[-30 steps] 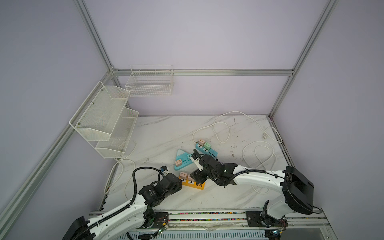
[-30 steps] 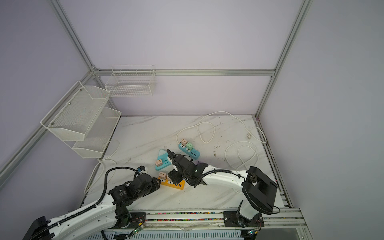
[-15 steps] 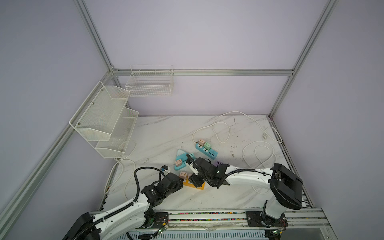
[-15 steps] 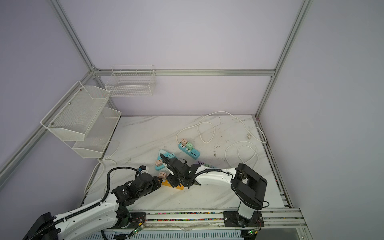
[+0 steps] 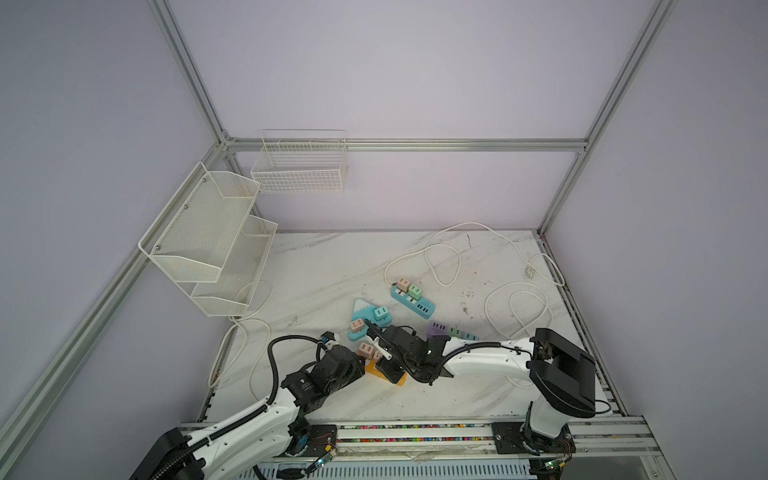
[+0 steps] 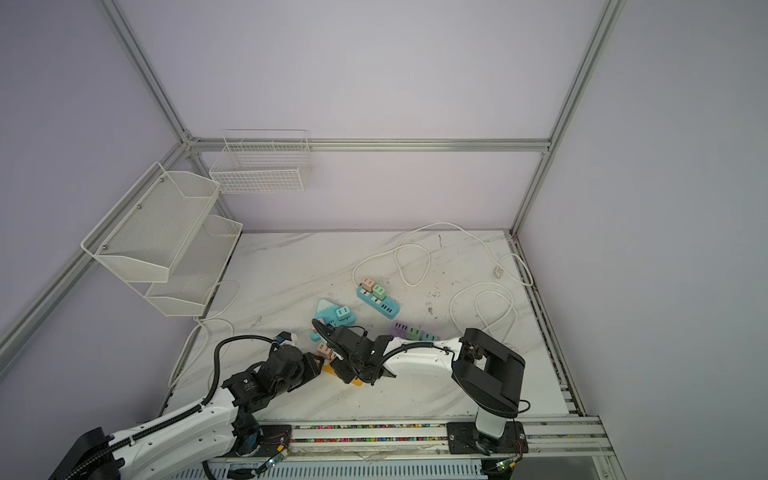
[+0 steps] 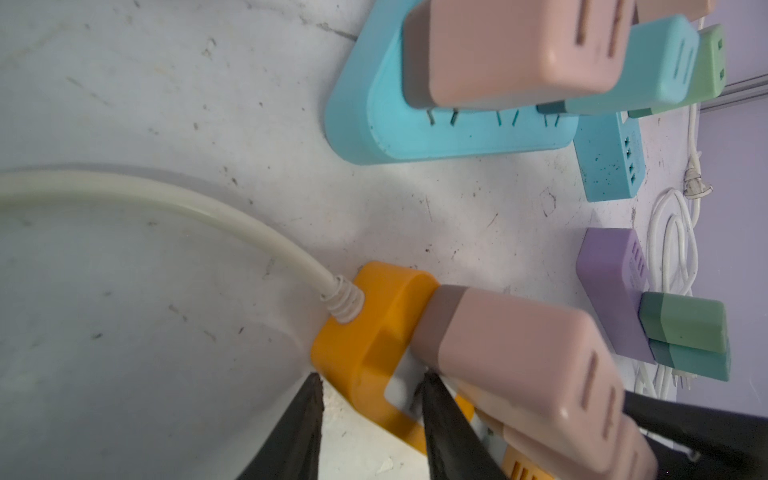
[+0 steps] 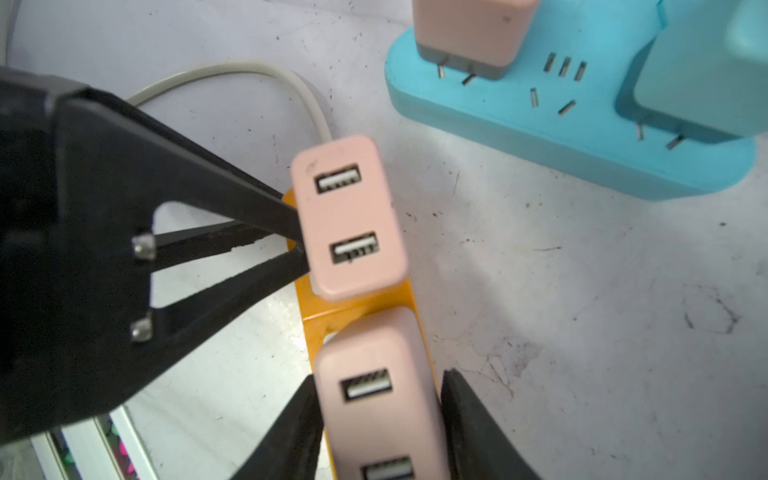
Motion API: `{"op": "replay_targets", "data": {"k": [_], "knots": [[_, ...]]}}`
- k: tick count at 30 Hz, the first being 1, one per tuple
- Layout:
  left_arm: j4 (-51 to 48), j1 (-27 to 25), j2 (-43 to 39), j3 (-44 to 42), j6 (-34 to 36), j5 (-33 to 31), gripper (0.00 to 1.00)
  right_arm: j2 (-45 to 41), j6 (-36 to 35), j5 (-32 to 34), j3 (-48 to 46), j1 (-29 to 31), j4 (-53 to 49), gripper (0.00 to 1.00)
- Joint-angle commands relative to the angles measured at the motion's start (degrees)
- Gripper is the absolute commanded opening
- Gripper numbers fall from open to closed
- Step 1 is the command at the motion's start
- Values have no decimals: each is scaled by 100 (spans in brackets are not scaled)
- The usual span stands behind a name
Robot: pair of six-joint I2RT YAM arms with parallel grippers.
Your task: Pull the plug off the socket
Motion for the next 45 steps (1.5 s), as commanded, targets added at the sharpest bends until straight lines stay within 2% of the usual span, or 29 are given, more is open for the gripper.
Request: {"op": "replay_targets", "data": {"k": [1, 7, 16, 26, 33, 45], "knots": [[71, 108, -46, -152, 129, 28, 40, 26, 368, 83, -27, 211, 38, 45], [421, 177, 40, -205, 145, 374, 39, 226, 606, 370, -16, 294, 67, 39], [77, 177, 212, -59, 220, 509, 37, 431, 271, 525, 58, 297, 99, 38], [-103, 177, -172, -56, 170, 934, 35, 517, 127, 481, 85, 290, 154, 34], [-208, 177, -127, 13, 176, 978, 39, 458, 202, 430, 50, 294, 282, 29], [-361, 177, 209, -51, 183, 845, 39, 425, 149, 665, 85, 294, 275, 25]]}}
